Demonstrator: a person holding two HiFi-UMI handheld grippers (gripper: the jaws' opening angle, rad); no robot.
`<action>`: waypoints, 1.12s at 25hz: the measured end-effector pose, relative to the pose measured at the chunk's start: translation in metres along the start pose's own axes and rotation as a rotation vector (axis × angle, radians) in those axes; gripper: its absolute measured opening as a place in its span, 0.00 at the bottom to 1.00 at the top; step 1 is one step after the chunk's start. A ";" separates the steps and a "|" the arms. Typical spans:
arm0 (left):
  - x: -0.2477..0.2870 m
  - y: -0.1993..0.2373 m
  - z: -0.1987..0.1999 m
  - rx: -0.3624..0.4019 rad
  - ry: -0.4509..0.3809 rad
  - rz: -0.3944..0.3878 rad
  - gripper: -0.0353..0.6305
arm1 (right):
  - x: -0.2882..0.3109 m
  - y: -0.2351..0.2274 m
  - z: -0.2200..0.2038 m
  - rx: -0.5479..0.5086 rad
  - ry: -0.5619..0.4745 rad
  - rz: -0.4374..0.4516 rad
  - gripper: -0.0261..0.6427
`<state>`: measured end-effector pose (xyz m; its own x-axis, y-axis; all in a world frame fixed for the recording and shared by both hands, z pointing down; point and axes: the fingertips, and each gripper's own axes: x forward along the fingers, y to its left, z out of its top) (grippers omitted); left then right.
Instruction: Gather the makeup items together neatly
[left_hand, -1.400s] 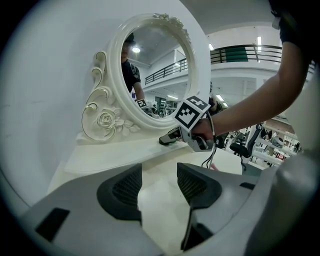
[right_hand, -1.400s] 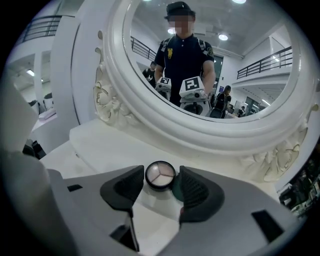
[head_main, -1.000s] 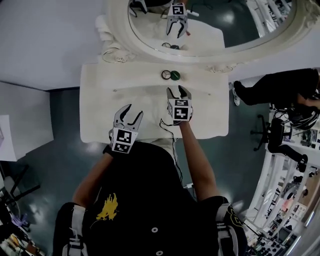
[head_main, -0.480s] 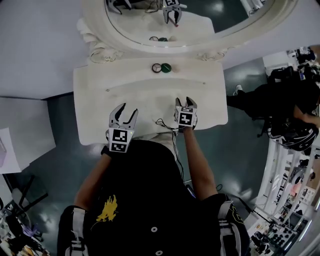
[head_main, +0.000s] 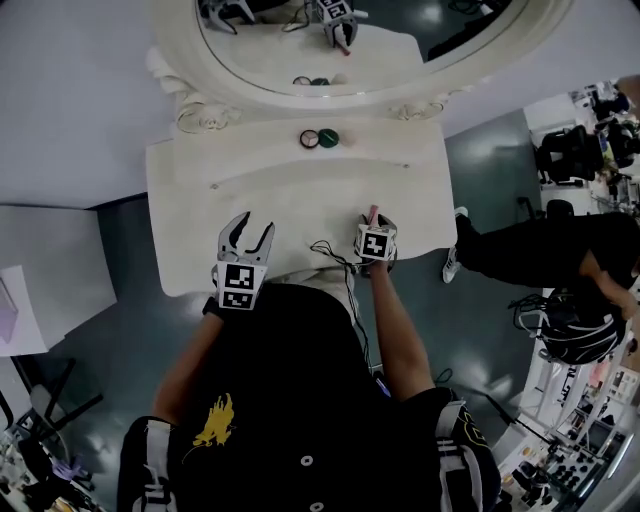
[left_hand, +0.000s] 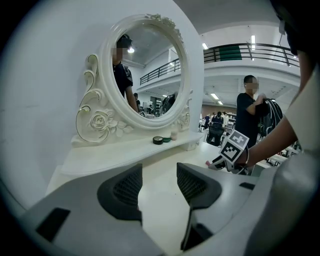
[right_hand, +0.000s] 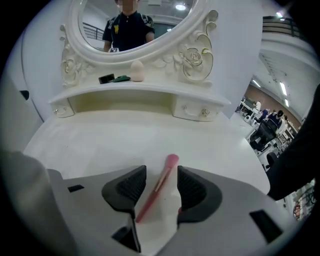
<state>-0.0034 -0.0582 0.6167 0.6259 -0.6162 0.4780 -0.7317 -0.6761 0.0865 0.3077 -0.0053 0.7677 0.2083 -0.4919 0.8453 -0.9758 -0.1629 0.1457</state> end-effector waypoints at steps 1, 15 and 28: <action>0.000 0.001 0.000 0.000 -0.001 0.002 0.39 | 0.001 0.001 -0.002 0.001 0.004 0.004 0.35; 0.000 0.002 0.001 0.002 -0.006 0.004 0.39 | -0.005 -0.008 0.001 0.046 0.018 -0.033 0.13; -0.003 0.008 0.002 -0.015 -0.021 0.024 0.38 | -0.011 -0.008 0.029 0.044 -0.034 -0.033 0.13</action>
<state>-0.0111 -0.0624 0.6145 0.6137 -0.6405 0.4616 -0.7502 -0.6553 0.0881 0.3154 -0.0233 0.7429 0.2429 -0.5144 0.8224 -0.9648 -0.2161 0.1499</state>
